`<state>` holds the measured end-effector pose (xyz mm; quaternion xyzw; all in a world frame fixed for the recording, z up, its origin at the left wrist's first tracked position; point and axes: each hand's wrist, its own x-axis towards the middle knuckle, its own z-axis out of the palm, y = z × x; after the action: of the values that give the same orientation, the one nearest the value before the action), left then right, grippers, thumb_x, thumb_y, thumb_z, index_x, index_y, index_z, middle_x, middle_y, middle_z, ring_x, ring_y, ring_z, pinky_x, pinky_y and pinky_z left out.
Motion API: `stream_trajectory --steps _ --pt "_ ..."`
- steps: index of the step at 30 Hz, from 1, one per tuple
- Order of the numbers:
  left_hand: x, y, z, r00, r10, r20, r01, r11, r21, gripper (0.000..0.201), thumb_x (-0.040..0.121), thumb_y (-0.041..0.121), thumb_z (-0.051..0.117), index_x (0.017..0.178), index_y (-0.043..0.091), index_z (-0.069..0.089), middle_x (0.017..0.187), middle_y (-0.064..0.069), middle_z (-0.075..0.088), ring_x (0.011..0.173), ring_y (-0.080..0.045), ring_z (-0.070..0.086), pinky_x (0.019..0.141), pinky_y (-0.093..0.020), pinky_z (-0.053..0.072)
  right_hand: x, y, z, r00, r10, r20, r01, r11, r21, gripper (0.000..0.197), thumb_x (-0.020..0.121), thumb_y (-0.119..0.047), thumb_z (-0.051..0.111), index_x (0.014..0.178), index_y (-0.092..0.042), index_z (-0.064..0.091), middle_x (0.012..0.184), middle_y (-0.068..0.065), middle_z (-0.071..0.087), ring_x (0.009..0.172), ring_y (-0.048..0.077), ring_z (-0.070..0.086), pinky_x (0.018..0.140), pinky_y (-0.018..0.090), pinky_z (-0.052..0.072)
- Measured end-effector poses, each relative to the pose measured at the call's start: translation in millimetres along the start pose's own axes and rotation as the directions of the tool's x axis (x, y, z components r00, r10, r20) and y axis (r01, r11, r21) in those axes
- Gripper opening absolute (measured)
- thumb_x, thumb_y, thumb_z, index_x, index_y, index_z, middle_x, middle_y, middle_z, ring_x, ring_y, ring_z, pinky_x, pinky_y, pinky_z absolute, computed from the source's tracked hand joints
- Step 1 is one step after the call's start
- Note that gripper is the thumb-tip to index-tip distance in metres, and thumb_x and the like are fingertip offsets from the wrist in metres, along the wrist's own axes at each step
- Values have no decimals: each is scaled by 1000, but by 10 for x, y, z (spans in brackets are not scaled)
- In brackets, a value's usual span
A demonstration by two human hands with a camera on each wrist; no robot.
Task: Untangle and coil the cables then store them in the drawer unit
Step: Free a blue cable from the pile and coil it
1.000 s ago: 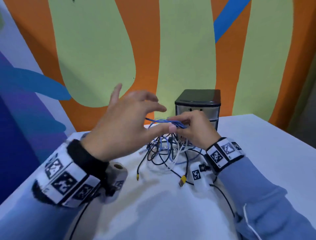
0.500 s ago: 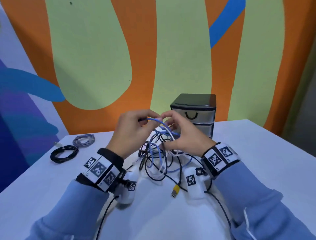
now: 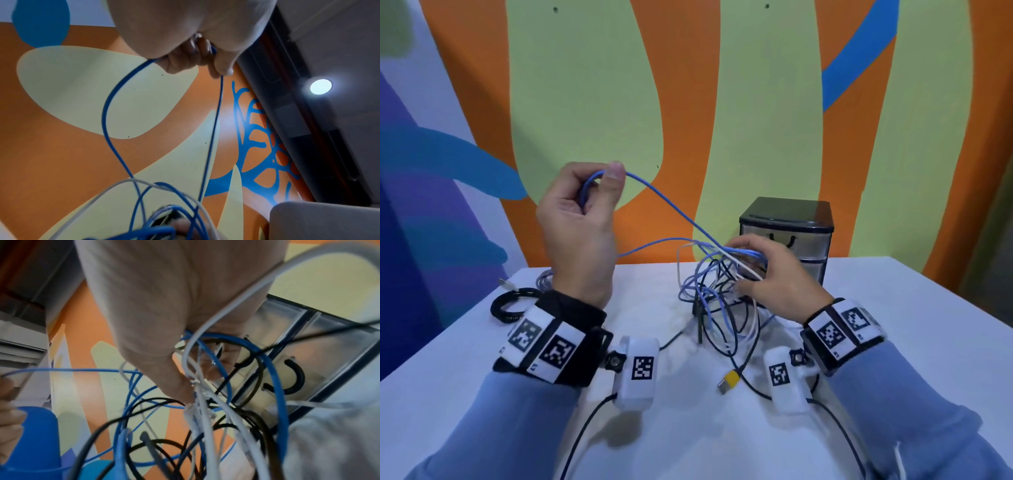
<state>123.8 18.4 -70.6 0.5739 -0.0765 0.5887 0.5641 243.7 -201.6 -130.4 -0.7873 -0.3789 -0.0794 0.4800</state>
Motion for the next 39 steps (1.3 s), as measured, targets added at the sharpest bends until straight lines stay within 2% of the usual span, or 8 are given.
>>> stream_trajectory --steps 5,9,11,14,20,26,32,39 --pt "166 -176 -186 956 -122 -269 148 986 78 25 93 43 75 74 31 63 74 1 45 72 -30 38 68 -46 35 24 11 -23 984 -147 -96 151 988 38 27 84 11 70 89 -15 67 83 4 64 73 22 59 63 29 51" --pt "214 -297 -309 953 -262 -155 298 904 307 26 89 44 74 72 25 71 68 2 54 67 -24 46 70 -38 37 13 -7 -24 982 -181 -59 181 983 5 23 85 9 69 83 -14 71 78 1 61 70 17 55 65 26 44" --pt "153 -276 -298 970 -235 -66 235 822 518 12 93 33 68 84 29 76 72 5 63 70 -23 56 69 -34 43 -1 -32 -18 990 -140 -28 141 989 31 27 84 8 66 85 -19 72 79 4 66 74 26 60 64 28 49" --pt "23 -169 -211 980 -72 186 -85 694 715 45 88 5 50 109 33 79 105 3 73 99 -20 68 88 -38 52 -5 -42 -11 992 -123 -14 123 992 11 29 81 6 67 85 -22 72 78 1 68 75 28 63 63 34 51" --pt "-184 -58 -2 724 -2 689 -430 780 454 51 84 12 50 125 25 76 108 9 74 99 -12 68 89 -40 55 -14 -69 -2 996 -83 -35 82 997 -11 25 78 5 67 82 -19 69 74 -12 65 67 11 58 65 33 52" --pt "-219 -67 20 731 109 673 -565 651 507 20 97 50 70 98 33 79 85 11 63 77 -14 55 73 -43 47 -42 -128 -2 999 -44 -4 44 997 59 12 82 -6 74 86 -16 69 77 11 65 64 15 53 60 31 47" --pt "-263 -97 65 686 71 724 -657 488 575 23 100 14 64 116 24 77 100 5 70 93 -28 66 77 -38 36 -61 -193 38 999 -30 27 24 980 196 17 102 -28 68 96 -13 73 87 23 67 68 18 58 63 32 45" --pt "-337 -27 91 727 57 684 -561 624 544 26 97 54 67 111 35 78 80 13 46 70 -13 44 67 -33 25 -43 -231 51 999 35 -19 -26 932 362 14 101 -18 65 90 -10 69 65 -1 53 60 22 49 57 23 39"
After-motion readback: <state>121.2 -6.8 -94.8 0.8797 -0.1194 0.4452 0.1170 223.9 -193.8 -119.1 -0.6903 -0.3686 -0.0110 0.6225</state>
